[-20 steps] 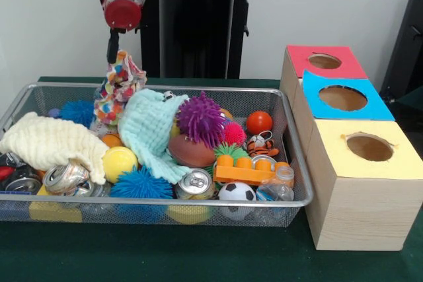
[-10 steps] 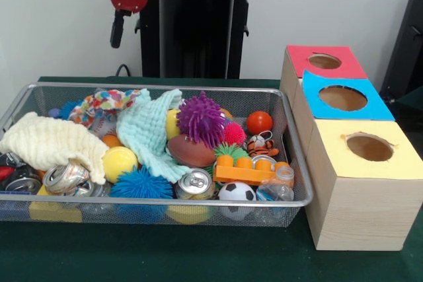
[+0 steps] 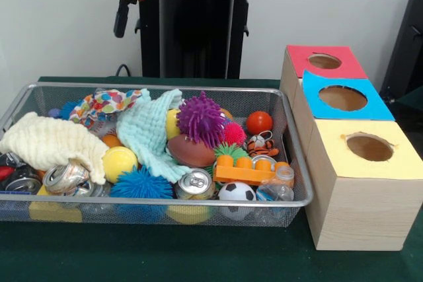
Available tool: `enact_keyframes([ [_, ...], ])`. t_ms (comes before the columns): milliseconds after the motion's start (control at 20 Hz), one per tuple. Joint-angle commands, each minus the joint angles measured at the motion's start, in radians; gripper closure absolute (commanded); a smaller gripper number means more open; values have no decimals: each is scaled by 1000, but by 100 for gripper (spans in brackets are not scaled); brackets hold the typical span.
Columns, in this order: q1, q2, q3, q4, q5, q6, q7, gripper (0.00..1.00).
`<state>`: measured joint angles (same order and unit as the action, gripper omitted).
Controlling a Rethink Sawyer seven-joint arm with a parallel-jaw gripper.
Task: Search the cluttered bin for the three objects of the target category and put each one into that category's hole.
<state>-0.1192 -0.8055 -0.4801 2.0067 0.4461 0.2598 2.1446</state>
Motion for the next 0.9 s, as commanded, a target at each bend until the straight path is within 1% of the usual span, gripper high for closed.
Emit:
enact_keyframes([
  [50, -9, 4, 33, -39, -39, 80, 110, 100],
  [150, -37, 16, 67, -18, -31, 35, 104, 100],
  [250, -55, 37, 85, -8, -34, -5, 103, 100],
  [350, -56, 48, 77, -13, -48, -8, 91, 100],
  [400, -71, 44, 93, -3, -48, -4, 82, 100],
  [700, -93, 41, 114, 18, -60, -26, 75, 100],
  [750, -98, 40, 118, 21, -62, -31, 74, 0],
  [900, -100, 41, 121, 32, -69, -57, 90, 0],
])
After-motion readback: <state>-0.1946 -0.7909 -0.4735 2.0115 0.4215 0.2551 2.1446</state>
